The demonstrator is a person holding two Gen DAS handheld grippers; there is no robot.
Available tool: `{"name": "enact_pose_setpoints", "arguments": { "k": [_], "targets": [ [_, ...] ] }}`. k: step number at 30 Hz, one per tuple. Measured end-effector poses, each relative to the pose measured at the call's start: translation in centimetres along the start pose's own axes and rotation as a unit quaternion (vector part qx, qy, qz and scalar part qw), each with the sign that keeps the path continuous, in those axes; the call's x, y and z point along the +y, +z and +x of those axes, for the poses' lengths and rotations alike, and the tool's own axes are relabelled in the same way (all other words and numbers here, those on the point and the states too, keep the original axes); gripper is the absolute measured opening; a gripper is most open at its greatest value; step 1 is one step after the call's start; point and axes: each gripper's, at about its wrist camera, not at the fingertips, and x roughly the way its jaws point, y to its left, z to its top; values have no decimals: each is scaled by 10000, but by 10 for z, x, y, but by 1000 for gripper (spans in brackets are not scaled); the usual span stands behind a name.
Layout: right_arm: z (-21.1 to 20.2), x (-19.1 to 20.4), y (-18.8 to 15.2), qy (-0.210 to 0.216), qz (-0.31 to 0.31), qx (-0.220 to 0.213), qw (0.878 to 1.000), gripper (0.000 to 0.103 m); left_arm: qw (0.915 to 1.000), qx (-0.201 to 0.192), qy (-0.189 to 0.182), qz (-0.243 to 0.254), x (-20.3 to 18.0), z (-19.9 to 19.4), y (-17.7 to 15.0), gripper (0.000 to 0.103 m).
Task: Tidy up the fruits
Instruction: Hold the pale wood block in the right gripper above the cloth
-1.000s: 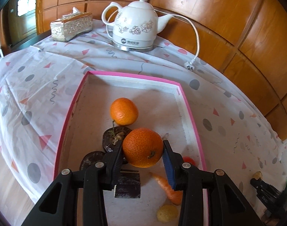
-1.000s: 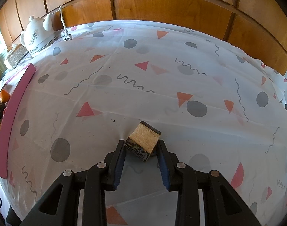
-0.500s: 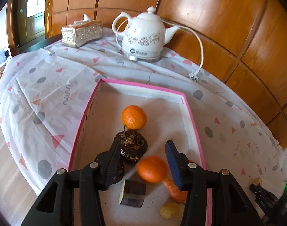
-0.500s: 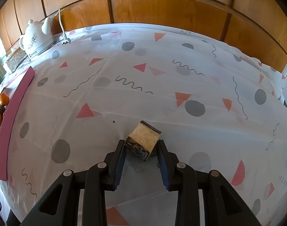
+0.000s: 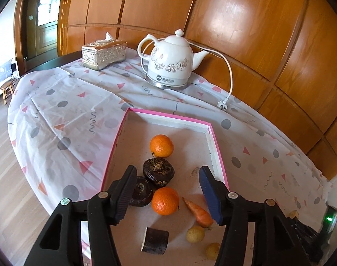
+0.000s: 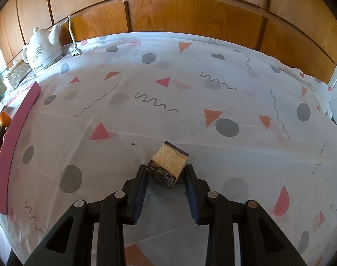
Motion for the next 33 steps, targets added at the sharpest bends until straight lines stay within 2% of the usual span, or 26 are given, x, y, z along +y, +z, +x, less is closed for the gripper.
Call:
{"name": "enact_pose_setpoints", "arguments": {
  "k": [17, 33],
  "targets": [
    [-3, 2, -2, -65, 70, -68, 9999, 34, 9996, -227, 164, -84, 20, -29, -10, 64],
    [-5, 7, 0, -217, 73, 11, 9997, 31, 9975, -400, 503, -289, 48, -39, -17, 69]
  ]
}}
